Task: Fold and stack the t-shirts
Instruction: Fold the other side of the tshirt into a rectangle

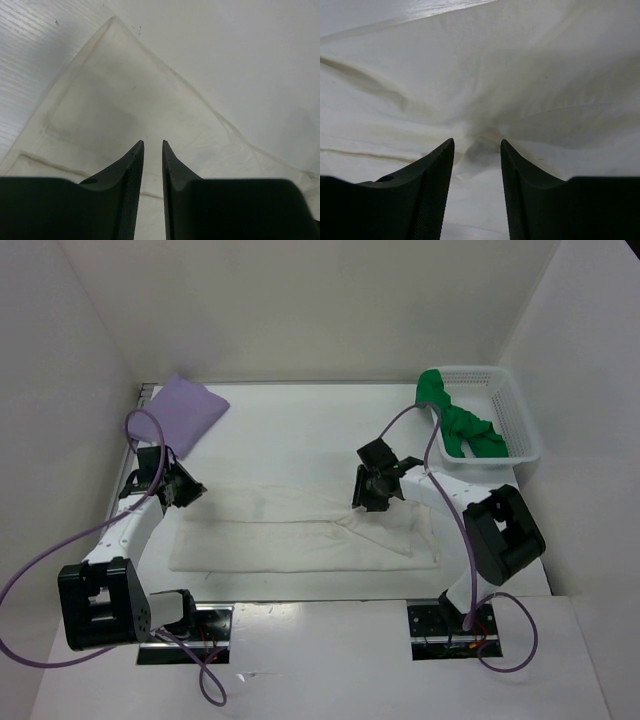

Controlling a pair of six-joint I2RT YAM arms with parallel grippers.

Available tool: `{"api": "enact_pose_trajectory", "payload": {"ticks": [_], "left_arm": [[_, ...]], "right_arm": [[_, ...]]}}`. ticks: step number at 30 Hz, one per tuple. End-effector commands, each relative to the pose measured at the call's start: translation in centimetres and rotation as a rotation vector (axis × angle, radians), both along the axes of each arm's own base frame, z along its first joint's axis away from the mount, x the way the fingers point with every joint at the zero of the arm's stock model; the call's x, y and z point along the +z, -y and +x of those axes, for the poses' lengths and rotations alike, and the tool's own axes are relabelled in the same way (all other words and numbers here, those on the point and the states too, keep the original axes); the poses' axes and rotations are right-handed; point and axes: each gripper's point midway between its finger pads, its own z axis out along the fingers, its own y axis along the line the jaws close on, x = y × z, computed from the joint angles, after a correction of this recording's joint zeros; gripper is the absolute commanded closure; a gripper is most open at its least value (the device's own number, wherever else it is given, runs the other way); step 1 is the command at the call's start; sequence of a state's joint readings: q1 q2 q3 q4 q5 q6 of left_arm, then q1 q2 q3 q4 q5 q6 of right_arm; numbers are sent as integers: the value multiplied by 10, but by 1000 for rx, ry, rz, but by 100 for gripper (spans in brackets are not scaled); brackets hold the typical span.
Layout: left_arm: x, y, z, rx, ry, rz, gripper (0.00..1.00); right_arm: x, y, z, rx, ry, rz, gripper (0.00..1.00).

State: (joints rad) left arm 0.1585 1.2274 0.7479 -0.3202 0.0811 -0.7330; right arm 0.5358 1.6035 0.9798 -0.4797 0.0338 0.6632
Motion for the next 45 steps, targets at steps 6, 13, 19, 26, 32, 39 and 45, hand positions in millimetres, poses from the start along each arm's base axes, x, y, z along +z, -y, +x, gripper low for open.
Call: {"api": "enact_pose_trajectory", "payload": {"ticks": [6, 13, 19, 26, 32, 39, 45], "left_arm": [[4, 14, 8, -63, 54, -27, 72], [4, 17, 11, -66, 62, -32, 72], [2, 20, 15, -68, 59, -39, 72], [2, 21, 23, -68, 67, -50, 72], [7, 20, 31, -68, 77, -49, 72], [16, 18, 43, -69, 100, -45, 72], [3, 51, 47, -141, 71, -109, 72]], "right_arm": [[-5, 4, -1, 13, 4, -12, 67], [-12, 12, -25, 36, -38, -6, 69], [2, 1, -31, 57, -39, 51, 85], [-5, -22, -74, 147, -153, 133, 88], [-6, -40, -105, 176, -223, 180, 78], [32, -38, -102, 187, -154, 203, 59], [27, -22, -62, 74, -55, 196, 86]]}}
